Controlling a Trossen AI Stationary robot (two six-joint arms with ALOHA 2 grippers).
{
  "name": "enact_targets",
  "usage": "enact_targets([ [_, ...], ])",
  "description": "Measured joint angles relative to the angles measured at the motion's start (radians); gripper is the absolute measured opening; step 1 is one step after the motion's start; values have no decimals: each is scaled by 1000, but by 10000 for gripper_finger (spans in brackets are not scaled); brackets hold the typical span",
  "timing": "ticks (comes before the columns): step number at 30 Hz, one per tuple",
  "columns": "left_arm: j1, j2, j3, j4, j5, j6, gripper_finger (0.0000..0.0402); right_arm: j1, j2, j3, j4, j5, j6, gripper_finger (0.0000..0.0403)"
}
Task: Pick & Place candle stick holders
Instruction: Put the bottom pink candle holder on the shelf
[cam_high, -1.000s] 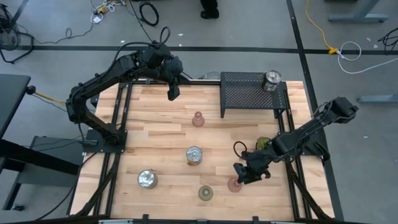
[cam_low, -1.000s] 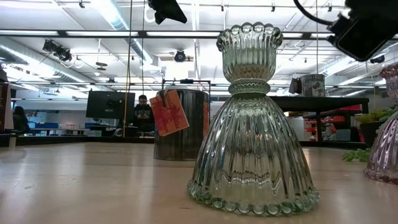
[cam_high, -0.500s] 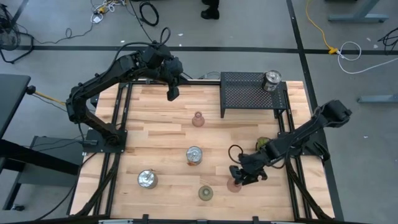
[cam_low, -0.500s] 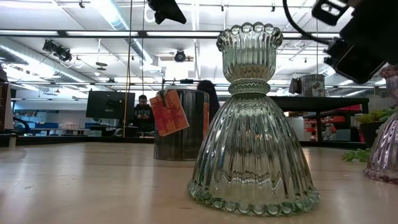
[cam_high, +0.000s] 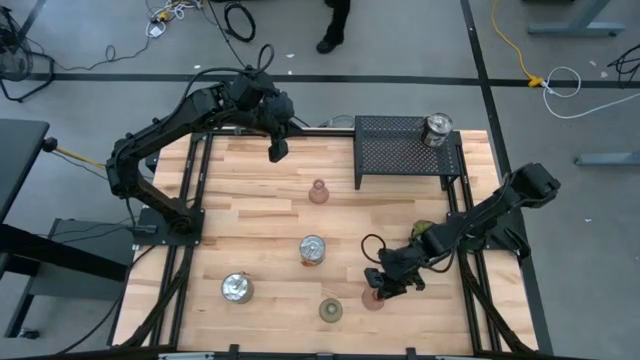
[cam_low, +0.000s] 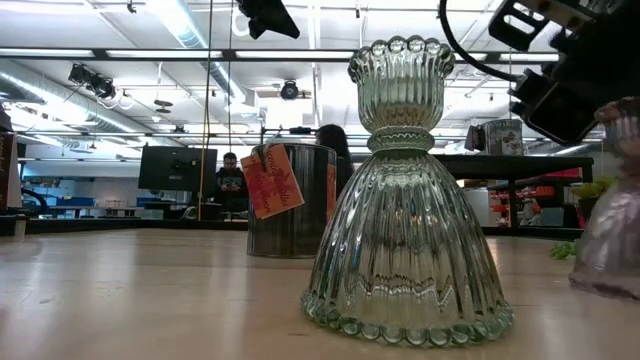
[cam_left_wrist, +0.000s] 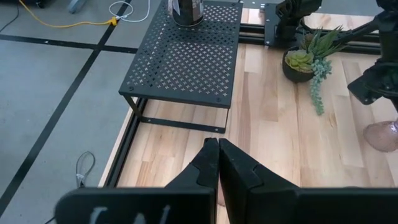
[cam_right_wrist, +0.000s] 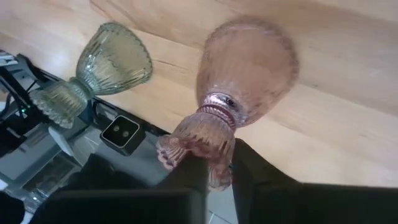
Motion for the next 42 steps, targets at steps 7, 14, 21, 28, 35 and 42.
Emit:
enact_targets([
  [7,0,0,0,0,0,2,12,-24,-2,-2,12,2,-35,17],
  [14,0,0,0,0,0,2,12,-87,-72,-8,-8,105,-100,15],
  [21,0,0,0,1,0,1,12,-206,-257,-10,-93,184,-233,13],
  [28,0,0,0,1,0,1,12,-340,-488,-8,-118,265,-382,12],
  [35,0,0,0,1,0,1,12,-511,-709,-8,-200,294,-534,12],
  [42,0,0,0,2,0,0,12,-683,-858,65,-364,329,-711,12],
])
